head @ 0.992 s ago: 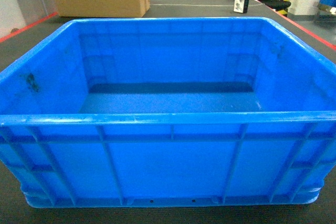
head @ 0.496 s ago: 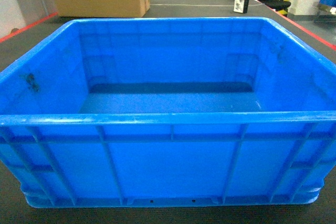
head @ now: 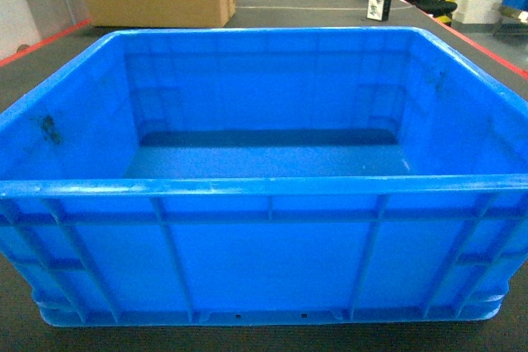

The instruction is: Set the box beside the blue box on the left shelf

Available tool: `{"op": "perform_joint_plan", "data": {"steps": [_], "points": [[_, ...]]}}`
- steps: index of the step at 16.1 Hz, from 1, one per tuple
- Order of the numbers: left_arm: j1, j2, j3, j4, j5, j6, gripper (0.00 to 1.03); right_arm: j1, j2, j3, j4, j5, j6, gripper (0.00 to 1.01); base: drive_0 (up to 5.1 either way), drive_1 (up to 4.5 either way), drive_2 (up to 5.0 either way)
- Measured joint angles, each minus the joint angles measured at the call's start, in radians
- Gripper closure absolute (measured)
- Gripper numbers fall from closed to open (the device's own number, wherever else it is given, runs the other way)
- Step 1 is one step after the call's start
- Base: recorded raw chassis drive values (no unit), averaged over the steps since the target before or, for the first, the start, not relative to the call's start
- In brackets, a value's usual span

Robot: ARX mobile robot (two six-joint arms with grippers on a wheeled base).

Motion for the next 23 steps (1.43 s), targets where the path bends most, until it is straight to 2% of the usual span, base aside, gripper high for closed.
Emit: {"op": "perform_joint_plan", "data": {"steps": [17, 18, 19, 20, 21, 22, 23], "points": [[-0.002, 0.001, 0.000, -0.005, -0.009, 0.000, 0.05, 0.000, 0.000, 0.000, 0.000, 0.000, 0.000, 0.03, 0.0, 0.00, 0.0], [-0.080, 0.049, 0.014, -0.057, -0.157, -0.005, 0.05, 0.000, 0.000, 0.000, 0.000, 0.001, 0.000, 0.03, 0.0, 0.00, 0.0], [-0.138, 0.108, 0.022, -0.038, -0.251, -0.011, 0.05, 0.005, 0.003, 0.001, -0.010, 0.018, 0.004, 0.03, 0.0, 0.00, 0.0], [-0.185, 0.164, 0.022, 0.010, -0.308, -0.015, 0.05, 0.071, 0.052, 0.018, -0.046, 0.168, 0.031, 0.03, 0.0, 0.00, 0.0], [-0.202, 0.226, 0.028, 0.077, -0.346, -0.020, 0.05, 0.120, 0.154, 0.028, 0.003, 0.297, 0.052, 0.03, 0.0, 0.00, 0.0], [-0.215, 0.323, 0.060, 0.166, -0.354, -0.027, 0.05, 0.119, 0.259, 0.041, 0.097, 0.381, 0.058, 0.03, 0.0, 0.00, 0.0], [-0.226, 0.412, 0.101, 0.246, -0.380, -0.027, 0.05, 0.100, 0.329, 0.060, 0.163, 0.405, 0.059, 0.03, 0.0, 0.00, 0.0]]}}
